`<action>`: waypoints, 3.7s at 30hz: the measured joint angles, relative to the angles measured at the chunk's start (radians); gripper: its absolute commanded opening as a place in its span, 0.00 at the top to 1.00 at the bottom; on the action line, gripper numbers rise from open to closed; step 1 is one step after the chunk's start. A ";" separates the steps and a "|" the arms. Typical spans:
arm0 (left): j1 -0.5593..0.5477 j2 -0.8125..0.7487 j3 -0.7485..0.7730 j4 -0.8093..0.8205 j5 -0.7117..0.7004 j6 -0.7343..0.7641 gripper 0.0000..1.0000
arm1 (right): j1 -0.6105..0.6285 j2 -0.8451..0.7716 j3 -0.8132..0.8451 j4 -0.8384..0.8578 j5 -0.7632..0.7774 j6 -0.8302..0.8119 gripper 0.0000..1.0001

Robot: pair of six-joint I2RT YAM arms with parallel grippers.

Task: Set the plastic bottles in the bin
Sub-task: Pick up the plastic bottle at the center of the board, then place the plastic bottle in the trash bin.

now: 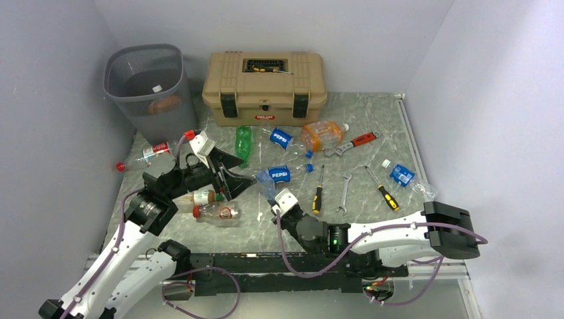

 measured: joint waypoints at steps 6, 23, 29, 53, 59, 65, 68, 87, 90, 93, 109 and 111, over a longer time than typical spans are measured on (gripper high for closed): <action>-0.002 0.063 0.000 -0.029 0.021 0.000 0.10 | 0.019 0.053 0.008 0.156 0.028 -0.095 1.00; -0.003 0.126 0.003 -0.048 0.056 0.016 0.31 | 0.070 0.146 0.063 0.315 0.026 -0.181 1.00; -0.006 0.125 0.003 -0.047 0.083 0.015 0.55 | 0.083 0.174 0.073 0.331 0.030 -0.192 1.00; -0.013 0.145 0.009 -0.024 0.105 0.057 1.00 | 0.090 0.194 0.087 0.375 0.080 -0.182 0.12; -0.007 0.132 0.011 -0.072 0.001 0.048 1.00 | 0.100 0.124 0.127 0.203 0.022 -0.098 0.00; -0.007 0.129 0.153 -0.212 -0.237 0.071 1.00 | 0.100 -0.137 0.151 -0.047 -0.056 0.031 0.00; -0.007 0.181 0.352 -0.269 -0.372 0.113 1.00 | 0.100 -0.254 0.135 -0.081 -0.046 0.068 0.00; 0.278 0.797 1.106 -0.035 -1.018 0.561 1.00 | 0.100 -0.364 -0.013 -0.203 -0.021 0.187 0.00; 0.404 0.844 1.119 -0.039 -1.017 0.538 1.00 | 0.100 -0.410 -0.035 -0.212 -0.034 0.188 0.00; 0.473 0.862 1.114 -0.033 -1.006 0.503 1.00 | 0.099 -0.455 -0.073 -0.211 -0.035 0.183 0.00; 0.678 1.082 0.974 0.043 -0.817 0.309 1.00 | 0.099 -0.475 -0.161 -0.163 -0.062 0.161 0.00; 0.687 1.099 0.974 0.028 -0.781 0.294 1.00 | 0.099 -0.475 -0.168 -0.158 -0.062 0.161 0.00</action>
